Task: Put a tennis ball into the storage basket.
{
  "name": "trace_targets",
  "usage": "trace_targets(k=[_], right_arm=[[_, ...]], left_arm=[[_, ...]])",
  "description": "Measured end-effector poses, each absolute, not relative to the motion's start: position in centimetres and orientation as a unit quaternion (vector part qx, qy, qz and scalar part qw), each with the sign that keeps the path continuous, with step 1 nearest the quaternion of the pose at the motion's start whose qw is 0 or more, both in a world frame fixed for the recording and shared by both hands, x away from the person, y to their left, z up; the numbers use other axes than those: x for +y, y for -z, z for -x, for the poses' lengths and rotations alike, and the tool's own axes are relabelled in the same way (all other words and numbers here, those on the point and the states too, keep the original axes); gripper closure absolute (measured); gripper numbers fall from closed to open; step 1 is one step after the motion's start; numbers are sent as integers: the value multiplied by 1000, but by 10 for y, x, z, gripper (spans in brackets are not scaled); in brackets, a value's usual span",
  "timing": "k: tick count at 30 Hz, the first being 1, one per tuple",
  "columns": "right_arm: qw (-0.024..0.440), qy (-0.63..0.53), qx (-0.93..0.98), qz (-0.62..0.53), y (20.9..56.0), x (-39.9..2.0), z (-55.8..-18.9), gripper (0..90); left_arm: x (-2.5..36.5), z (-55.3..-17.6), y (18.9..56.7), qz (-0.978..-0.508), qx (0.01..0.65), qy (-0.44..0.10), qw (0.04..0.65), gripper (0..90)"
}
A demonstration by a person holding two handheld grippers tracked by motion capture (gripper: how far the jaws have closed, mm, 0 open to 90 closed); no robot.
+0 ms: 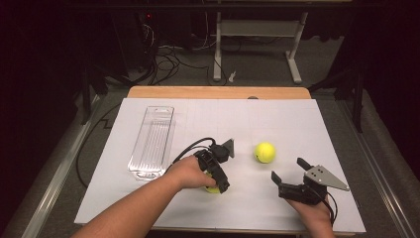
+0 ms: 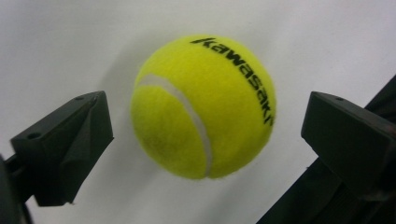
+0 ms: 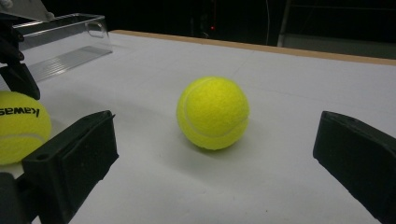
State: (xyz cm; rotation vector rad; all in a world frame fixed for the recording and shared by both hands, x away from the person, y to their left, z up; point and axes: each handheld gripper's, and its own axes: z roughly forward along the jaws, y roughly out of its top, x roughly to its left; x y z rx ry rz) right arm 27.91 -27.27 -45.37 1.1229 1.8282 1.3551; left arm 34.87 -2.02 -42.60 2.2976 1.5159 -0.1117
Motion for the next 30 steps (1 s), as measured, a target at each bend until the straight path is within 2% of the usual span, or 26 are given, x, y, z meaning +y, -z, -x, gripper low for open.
trace_targets(k=[11,22,30], right_arm=[[298,-511,687,-423,453,-273,-278,2],[298,-509,687,-424,453,-274,-279,2],[299,-509,688,-423,453,-274,-279,2]], left_arm=[[-15,-351,433,-813,548,44,193,103],[-17,-351,432,-809,550,60,198,256],[-15,-353,432,-809,553,68,190,265]])
